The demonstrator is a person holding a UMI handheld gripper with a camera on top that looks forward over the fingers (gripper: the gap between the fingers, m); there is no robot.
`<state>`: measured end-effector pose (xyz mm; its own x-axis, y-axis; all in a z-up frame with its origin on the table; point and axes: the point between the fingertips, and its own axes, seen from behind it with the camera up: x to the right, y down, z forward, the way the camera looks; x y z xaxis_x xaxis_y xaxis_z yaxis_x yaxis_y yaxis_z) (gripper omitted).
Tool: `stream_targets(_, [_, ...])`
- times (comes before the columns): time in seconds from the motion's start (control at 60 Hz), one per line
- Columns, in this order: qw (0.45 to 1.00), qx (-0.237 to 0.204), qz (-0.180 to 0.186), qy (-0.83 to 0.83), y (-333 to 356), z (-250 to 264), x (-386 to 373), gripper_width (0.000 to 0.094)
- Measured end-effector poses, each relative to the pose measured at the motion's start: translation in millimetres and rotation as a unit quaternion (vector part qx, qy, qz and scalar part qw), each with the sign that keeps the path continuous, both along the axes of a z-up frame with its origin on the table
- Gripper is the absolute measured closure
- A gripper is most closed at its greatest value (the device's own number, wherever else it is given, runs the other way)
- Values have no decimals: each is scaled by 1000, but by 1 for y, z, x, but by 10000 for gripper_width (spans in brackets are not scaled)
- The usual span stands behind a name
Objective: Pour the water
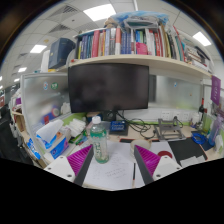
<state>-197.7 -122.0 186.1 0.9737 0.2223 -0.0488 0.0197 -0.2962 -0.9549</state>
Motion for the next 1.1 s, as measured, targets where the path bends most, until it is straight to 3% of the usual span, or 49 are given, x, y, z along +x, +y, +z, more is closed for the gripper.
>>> stream_targets(0.35, [999, 5, -41, -17, 120, -63, -78, 98])
stream_targets(0.417, [998, 18, -51, -25, 137, -66, -81, 165])
stream_targets(0.533, [997, 7, -67, -21, 154, -84, -87, 402])
stream_targets(0.683, [996, 41, -83, -20, 163, -78, -88, 440])
stream_targets(0.867, [994, 48, -95, -29, 168, -77, -82, 656])
stream_targets(1.1, [995, 33, -97, -23, 177, -74, -83, 695])
